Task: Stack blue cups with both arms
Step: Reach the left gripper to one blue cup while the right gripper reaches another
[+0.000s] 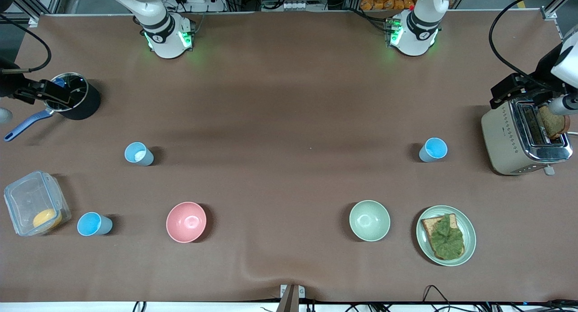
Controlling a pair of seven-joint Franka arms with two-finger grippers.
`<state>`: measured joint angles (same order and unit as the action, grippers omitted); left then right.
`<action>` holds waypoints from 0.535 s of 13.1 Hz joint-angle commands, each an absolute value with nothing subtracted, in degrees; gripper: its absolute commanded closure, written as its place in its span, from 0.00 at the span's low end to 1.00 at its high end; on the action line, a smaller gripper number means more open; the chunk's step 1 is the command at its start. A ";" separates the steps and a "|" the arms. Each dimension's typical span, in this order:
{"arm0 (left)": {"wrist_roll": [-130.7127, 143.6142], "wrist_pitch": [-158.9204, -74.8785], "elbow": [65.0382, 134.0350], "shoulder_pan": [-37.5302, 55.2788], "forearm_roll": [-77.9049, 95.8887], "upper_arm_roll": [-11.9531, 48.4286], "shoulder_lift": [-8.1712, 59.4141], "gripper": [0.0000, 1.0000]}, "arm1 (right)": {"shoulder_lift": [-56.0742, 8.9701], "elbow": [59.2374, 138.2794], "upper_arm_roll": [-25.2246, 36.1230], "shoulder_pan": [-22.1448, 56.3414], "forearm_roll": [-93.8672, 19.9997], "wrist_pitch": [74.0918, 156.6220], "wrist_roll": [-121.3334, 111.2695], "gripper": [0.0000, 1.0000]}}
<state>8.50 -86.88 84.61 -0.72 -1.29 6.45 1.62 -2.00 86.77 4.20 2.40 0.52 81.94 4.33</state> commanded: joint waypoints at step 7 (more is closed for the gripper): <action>7.21 -86.57 85.33 -1.14 -0.97 6.33 5.09 0.00 | -2.02 86.57 4.04 2.20 -0.26 81.83 5.54 0.00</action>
